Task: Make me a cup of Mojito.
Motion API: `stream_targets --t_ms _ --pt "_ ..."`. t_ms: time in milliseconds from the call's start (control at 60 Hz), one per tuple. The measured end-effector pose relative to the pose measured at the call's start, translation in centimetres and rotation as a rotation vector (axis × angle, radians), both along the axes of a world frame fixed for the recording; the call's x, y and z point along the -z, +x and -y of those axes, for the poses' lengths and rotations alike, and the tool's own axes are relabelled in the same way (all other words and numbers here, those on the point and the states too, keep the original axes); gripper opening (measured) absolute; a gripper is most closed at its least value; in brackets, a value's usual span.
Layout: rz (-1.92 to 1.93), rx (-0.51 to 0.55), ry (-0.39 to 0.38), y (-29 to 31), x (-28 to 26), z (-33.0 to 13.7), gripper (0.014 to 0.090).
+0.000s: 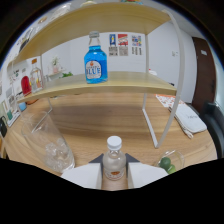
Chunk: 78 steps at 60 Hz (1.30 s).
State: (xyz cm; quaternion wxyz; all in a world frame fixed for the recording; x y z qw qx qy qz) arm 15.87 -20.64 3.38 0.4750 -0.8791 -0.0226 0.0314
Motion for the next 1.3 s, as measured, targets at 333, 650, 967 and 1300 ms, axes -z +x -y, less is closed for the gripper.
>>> stream_targets --t_ms 333,650,967,1300 --pt "0.024 0.024 -0.037 0.9 1.3 1.4 0.0397" --pt "0.026 0.114 0.044 0.9 -5.9 4.6 0.0837" --pt "0.011 0.109 0.122 -6.4 -12.4 10.0 0.0849" --pt "-0.013 0.071 0.036 -15.2 -11.5 12.4 0.085"
